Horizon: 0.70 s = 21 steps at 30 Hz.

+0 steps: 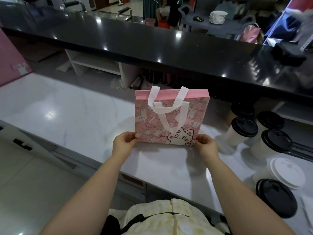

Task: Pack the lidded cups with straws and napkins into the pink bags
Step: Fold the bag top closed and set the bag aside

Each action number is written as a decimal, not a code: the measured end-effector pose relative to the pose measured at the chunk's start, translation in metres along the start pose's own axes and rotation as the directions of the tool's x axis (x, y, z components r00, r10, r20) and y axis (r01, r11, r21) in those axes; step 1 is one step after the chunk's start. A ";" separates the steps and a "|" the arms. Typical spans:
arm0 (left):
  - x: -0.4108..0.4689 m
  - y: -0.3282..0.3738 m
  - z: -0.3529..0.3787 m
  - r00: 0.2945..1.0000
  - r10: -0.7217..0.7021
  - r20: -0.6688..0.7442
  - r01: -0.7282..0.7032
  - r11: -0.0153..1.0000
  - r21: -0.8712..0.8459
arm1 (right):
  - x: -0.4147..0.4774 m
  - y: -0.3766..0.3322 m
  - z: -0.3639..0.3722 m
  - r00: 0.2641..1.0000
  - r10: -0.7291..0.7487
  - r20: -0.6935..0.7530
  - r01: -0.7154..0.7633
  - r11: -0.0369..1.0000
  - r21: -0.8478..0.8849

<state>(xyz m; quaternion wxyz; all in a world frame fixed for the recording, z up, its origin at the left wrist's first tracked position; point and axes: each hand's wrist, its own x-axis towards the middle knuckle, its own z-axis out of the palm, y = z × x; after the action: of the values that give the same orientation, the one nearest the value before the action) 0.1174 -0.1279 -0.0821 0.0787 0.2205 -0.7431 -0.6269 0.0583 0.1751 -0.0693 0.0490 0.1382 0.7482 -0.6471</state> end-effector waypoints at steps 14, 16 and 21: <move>0.018 0.048 0.002 0.962 0.123 -0.245 -0.153 0.982 -0.110 | -0.003 -0.059 0.027 0.989 -0.147 0.016 0.144 0.984 0.105; 0.019 0.058 0.000 0.935 0.126 -0.332 -0.167 0.981 -0.099 | -0.005 -0.069 0.034 0.986 -0.159 0.045 0.154 0.983 0.096; 0.005 0.064 -0.028 0.872 0.076 -0.483 -0.153 0.981 -0.121 | -0.011 -0.094 0.065 0.970 -0.163 0.178 0.144 0.983 0.115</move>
<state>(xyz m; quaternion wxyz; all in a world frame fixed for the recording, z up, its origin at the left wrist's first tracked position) 0.1091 -0.1481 -0.0151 0.3130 0.3166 -0.6616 -0.6034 0.0367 0.0980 0.0134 0.0618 0.0210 0.7151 -0.6959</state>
